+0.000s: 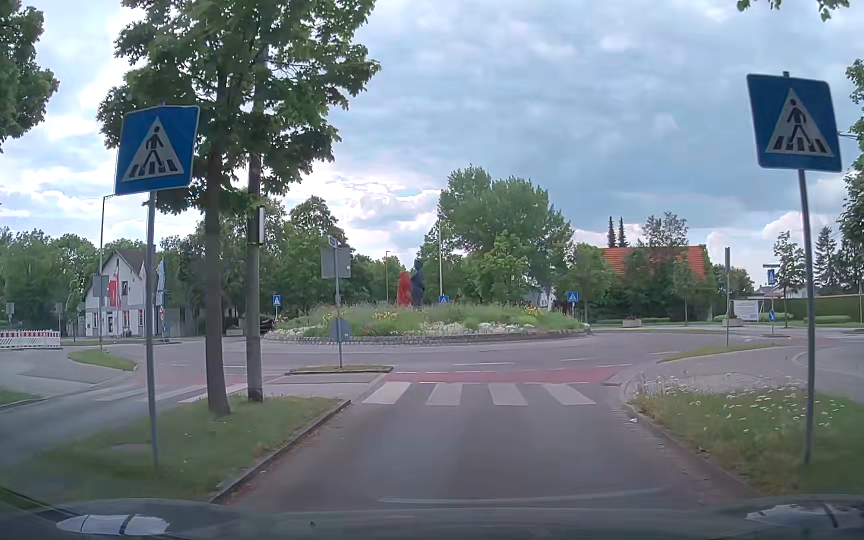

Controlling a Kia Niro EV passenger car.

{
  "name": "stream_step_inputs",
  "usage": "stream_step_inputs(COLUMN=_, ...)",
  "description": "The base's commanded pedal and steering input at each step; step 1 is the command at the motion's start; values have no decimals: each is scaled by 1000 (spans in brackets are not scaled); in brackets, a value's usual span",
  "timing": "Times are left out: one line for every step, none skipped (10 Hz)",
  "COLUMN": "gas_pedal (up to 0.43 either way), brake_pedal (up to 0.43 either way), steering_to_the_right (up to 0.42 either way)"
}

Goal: Follow the waypoints while adhering to traffic rules and regulations

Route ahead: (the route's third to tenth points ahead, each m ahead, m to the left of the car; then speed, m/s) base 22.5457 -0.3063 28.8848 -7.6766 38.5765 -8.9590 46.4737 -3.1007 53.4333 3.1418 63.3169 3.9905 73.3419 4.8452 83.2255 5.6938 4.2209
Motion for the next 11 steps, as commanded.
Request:
stream_step_inputs(gas_pedal=0, brake_pedal=104, steering_to_the_right=11)
stream_step_inputs(gas_pedal=0, brake_pedal=104, steering_to_the_right=14)
stream_step_inputs(gas_pedal=0, brake_pedal=104, steering_to_the_right=16)
stream_step_inputs(gas_pedal=0, brake_pedal=91, steering_to_the_right=19)
stream_step_inputs(gas_pedal=0, brake_pedal=18, steering_to_the_right=24)
stream_step_inputs(gas_pedal=0, brake_pedal=18, steering_to_the_right=26)
stream_step_inputs(gas_pedal=0, brake_pedal=18, steering_to_the_right=29)
stream_step_inputs(gas_pedal=0, brake_pedal=18, steering_to_the_right=31)
stream_step_inputs(gas_pedal=0, brake_pedal=18, steering_to_the_right=32)
stream_step_inputs(gas_pedal=20, brake_pedal=18, steering_to_the_right=31)
stream_step_inputs(gas_pedal=28, brake_pedal=18, steering_to_the_right=32)
